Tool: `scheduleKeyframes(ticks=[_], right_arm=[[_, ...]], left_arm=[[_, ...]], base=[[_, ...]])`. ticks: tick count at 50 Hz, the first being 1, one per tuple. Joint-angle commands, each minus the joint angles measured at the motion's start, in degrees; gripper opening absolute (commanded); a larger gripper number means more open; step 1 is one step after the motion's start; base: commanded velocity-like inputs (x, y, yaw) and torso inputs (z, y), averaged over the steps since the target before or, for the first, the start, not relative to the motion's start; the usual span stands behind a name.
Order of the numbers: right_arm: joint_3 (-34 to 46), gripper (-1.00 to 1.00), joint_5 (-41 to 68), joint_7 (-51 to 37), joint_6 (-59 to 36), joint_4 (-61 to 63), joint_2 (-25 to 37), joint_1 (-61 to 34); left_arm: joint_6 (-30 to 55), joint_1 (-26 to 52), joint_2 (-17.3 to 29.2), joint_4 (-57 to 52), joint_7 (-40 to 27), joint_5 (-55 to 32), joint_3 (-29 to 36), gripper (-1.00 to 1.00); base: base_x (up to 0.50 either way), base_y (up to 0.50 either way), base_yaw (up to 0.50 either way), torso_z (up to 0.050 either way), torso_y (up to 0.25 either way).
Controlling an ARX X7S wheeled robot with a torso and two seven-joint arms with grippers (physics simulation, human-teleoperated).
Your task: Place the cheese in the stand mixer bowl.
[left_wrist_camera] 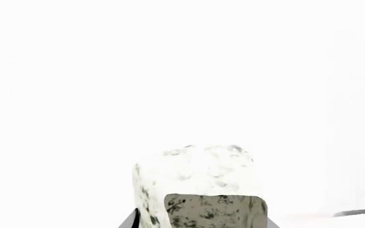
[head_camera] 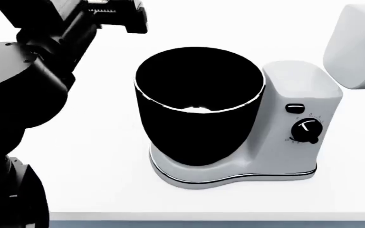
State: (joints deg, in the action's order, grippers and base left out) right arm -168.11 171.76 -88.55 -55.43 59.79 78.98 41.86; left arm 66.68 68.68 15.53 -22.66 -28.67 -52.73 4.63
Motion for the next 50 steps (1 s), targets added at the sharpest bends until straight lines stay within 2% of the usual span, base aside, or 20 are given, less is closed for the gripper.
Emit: scheduleKeyframes(ticks=[1,12,13,20,35,40,45,50], right_arm=[[-0.3,1.00,0.1,1.2,-0.4,-0.2,-1.3,-0.4],[1.8,1.00,0.1,1.8,-0.6,0.0,-1.9,-2.5],[2.3,1.00,0.0,2.1,-0.8,0.0,-2.3,-3.0],[3.6,1.00,-0.1,2.7,-1.2,0.0,-2.9,-4.6],[6.7,1.00,-0.3,2.4,-1.7,0.1,-2.8,-7.2],[6.9,1.00,-0.1,2.1,-1.9,-0.1,-2.8,-7.5],[7.7,1.00,-0.5,1.9,-1.5,0.1,-2.2,-7.6],[12.5,1.00,-0.6,2.3,-2.4,0.2,-3.0,-12.1]], left_arm=[[8.2,4.6,-2.4,-4.0,2.5,-17.0,-6.3,-1.00],[9.3,2.9,-1.0,-5.0,6.1,-18.2,-1.7,-1.00],[9.3,2.3,-0.3,-5.8,7.2,-16.8,0.3,-1.00],[9.8,0.2,-0.7,-5.8,8.0,-17.7,2.6,-1.00],[8.7,-0.2,-0.6,-5.0,7.5,-18.9,2.7,-1.00],[8.9,1.1,-1.2,-2.9,6.5,-19.7,2.3,-1.00],[12.6,6.9,-2.4,4.2,2.6,-24.3,1.0,-1.00],[14.6,11.8,-1.8,9.9,3.4,-23.7,3.4,-1.00]], base=[[0.00,0.00,0.00,0.000,0.000],[0.00,0.00,0.00,0.000,0.000],[0.00,0.00,0.00,0.000,0.000],[0.00,0.00,0.00,0.000,0.000],[0.00,0.00,0.00,0.000,0.001],[0.00,0.00,0.00,0.000,0.000],[0.00,0.00,0.00,0.000,0.002],[0.00,0.00,0.00,0.000,0.000]])
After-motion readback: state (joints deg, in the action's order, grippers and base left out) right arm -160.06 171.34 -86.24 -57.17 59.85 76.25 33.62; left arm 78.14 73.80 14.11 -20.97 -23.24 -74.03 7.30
